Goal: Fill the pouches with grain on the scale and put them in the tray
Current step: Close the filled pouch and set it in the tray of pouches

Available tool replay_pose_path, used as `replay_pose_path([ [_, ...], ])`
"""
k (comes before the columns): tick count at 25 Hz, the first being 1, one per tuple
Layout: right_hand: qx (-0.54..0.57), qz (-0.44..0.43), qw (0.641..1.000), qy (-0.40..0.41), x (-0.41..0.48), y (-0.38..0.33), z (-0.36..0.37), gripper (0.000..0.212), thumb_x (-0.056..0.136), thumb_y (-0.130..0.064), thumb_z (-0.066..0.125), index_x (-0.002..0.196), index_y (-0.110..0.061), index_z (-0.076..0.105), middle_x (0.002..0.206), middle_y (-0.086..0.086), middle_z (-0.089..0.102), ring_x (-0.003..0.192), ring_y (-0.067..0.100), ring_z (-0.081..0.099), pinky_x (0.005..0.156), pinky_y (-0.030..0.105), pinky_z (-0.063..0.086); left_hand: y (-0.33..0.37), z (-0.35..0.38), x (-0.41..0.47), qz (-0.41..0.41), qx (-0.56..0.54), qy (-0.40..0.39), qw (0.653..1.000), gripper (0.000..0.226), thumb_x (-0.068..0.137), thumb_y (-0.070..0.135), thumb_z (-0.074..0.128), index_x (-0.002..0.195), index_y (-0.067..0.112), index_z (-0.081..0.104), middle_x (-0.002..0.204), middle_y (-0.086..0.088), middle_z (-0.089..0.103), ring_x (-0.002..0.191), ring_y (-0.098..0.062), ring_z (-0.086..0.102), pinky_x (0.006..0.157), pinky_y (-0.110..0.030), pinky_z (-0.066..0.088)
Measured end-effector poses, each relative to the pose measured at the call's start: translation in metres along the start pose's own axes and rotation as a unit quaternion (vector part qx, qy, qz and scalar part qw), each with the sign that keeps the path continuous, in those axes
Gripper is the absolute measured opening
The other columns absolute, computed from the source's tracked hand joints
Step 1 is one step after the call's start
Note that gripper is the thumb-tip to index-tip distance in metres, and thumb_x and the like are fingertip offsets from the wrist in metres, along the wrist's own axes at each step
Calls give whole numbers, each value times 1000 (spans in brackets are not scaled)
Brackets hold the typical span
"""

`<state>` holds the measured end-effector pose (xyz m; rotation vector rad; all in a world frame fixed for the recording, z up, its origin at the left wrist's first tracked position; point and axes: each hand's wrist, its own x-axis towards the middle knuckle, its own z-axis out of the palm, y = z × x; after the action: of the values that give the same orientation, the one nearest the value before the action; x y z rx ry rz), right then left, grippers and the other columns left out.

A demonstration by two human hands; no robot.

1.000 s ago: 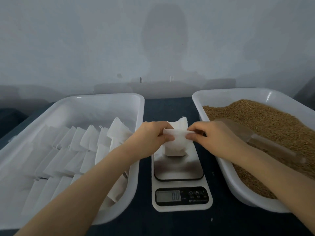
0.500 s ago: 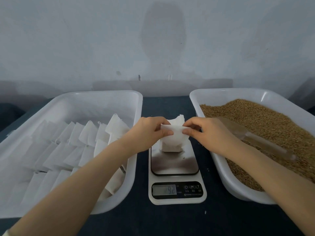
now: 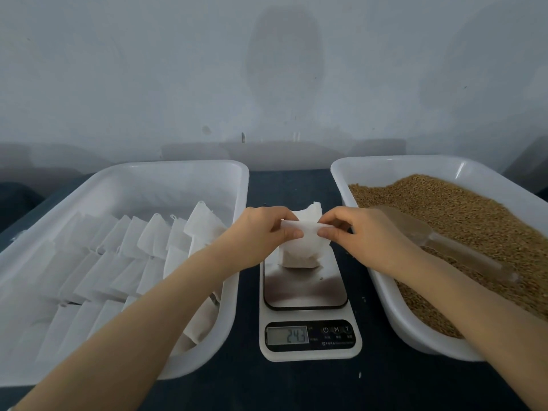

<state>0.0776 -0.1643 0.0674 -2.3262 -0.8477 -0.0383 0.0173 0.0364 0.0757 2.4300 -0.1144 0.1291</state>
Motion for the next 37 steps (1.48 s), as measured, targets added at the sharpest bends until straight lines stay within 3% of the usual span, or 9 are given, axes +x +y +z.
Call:
replay_pose_path([
  [7,12,-15,1000,15,-1,-3,-1,6,88,-32,63,91,-31,68,76,-11,67,72,0,58,59,10,42,-1,0,0,-8,0,8,1000,9,88,37,65,90,30,60,67,13,54,60,-4,51,55,-8,38],
  [10,43,-37,998,23,-4,-8,-2,6,86,-25,67,86,-30,70,70,-17,65,69,-4,58,61,5,40,1,0,-1,-1,11,-12,1000,13,83,37,71,91,31,63,73,17,56,64,4,52,57,-5,38],
  [13,79,-57,995,7,-7,-15,-3,16,83,-21,70,80,-36,68,71,-26,65,66,-5,61,62,3,41,1,2,-1,6,56,-33,998,21,81,39,73,95,25,66,73,16,55,64,-3,50,55,-10,34],
  [19,133,-44,989,52,-5,-18,-9,14,87,-31,62,99,-37,64,84,-16,66,68,1,64,63,11,48,2,-3,-2,-33,-68,-2,997,22,80,31,74,63,24,62,52,12,52,47,-3,45,47,-11,36],
  [22,142,-23,987,65,-4,-16,-10,17,91,-32,56,107,-35,60,88,-14,65,64,0,63,62,9,44,-2,-33,3,-80,-173,79,978,16,81,21,74,77,7,68,57,6,63,52,-8,61,50,-17,49],
  [27,112,6,991,74,2,-12,-8,17,95,-28,50,109,-29,61,84,-14,66,62,-1,61,56,7,41,-63,-126,12,-178,-190,282,923,7,85,11,68,84,4,67,79,-9,66,66,-20,66,49,-24,57],
  [31,115,20,990,83,4,-12,-7,17,96,-26,49,108,-28,61,82,-15,65,62,-3,60,54,6,41,-141,-163,-1,-349,23,282,893,22,92,4,55,111,-6,60,101,-23,65,91,-37,64,69,-37,58],
  [33,117,29,989,80,4,-10,-7,17,97,-25,48,108,-28,61,84,-15,65,63,-5,60,54,6,42,-175,-169,-5,-391,47,259,882,27,93,2,54,116,-12,56,105,-29,62,88,-36,63,66,-38,54],
  [37,109,27,990,85,6,-8,-7,17,97,-25,47,108,-30,59,84,-14,65,64,-4,60,54,7,42,-202,-168,-15,-441,195,177,858,23,92,9,50,109,6,66,91,-4,59,83,-21,57,59,-24,40],
])
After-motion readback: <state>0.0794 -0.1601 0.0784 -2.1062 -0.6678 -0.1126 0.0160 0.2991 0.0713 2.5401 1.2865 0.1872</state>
